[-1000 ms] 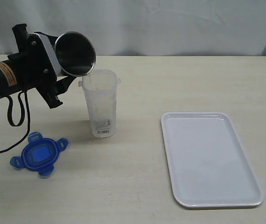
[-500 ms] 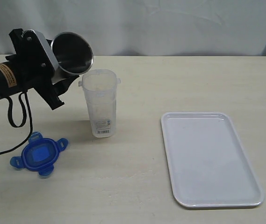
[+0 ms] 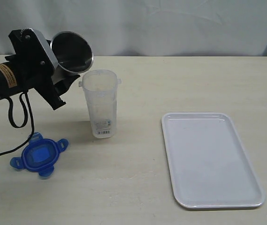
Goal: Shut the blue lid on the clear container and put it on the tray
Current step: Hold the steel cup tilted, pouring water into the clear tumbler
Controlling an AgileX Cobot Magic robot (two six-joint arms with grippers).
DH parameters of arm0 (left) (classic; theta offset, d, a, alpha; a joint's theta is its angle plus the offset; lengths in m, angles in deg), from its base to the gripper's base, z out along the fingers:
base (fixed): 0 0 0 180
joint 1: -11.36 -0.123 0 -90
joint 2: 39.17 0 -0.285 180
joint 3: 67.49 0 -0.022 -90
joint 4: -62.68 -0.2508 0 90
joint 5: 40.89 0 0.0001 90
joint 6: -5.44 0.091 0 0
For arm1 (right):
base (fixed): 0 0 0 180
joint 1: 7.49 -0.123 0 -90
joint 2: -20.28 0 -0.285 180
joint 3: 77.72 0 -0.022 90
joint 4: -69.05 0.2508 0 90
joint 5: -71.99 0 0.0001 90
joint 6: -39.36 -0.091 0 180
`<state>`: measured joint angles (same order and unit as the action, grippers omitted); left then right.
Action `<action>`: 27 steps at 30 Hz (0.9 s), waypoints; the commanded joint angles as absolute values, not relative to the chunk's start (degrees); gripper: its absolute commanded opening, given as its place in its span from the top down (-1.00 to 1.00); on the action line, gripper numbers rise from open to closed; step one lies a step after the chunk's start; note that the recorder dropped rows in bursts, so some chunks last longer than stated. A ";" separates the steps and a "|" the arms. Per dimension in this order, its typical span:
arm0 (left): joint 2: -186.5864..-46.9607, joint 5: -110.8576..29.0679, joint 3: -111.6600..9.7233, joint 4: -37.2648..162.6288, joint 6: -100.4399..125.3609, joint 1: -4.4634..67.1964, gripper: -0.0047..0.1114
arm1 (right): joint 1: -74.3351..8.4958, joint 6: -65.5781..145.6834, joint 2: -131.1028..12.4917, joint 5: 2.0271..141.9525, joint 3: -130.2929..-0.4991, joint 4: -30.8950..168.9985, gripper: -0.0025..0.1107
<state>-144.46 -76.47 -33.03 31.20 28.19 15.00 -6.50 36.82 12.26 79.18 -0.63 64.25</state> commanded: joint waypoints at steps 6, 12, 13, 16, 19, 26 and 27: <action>-143.47 -81.07 -33.33 31.95 36.84 15.32 0.92 | -6.34 36.53 12.49 79.38 -0.50 64.37 0.89; -143.47 -81.07 -33.33 31.95 38.56 15.32 0.92 | -6.34 36.53 12.49 79.38 -0.50 64.37 0.89; -143.47 -81.07 -33.33 31.95 38.56 15.32 0.92 | -6.34 36.53 12.49 79.38 -0.50 64.37 0.89; -143.47 -81.07 -33.33 31.95 39.51 15.32 0.92 | -6.34 36.53 12.49 79.38 -0.50 64.37 0.89; -143.47 -81.07 -33.33 31.95 40.20 15.32 0.92 | -6.34 36.53 12.49 79.38 -0.50 64.37 0.89; -143.47 -81.07 -33.33 31.95 42.52 15.32 0.92 | -6.34 36.53 12.49 79.38 -0.50 64.37 0.89; -143.47 -81.07 -33.33 31.95 42.91 15.32 0.92 | -6.34 36.53 12.49 79.38 -0.50 64.37 0.89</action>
<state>-144.46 -77.07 -33.03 31.20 41.43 15.00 -6.50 36.82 12.26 79.18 -0.63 64.25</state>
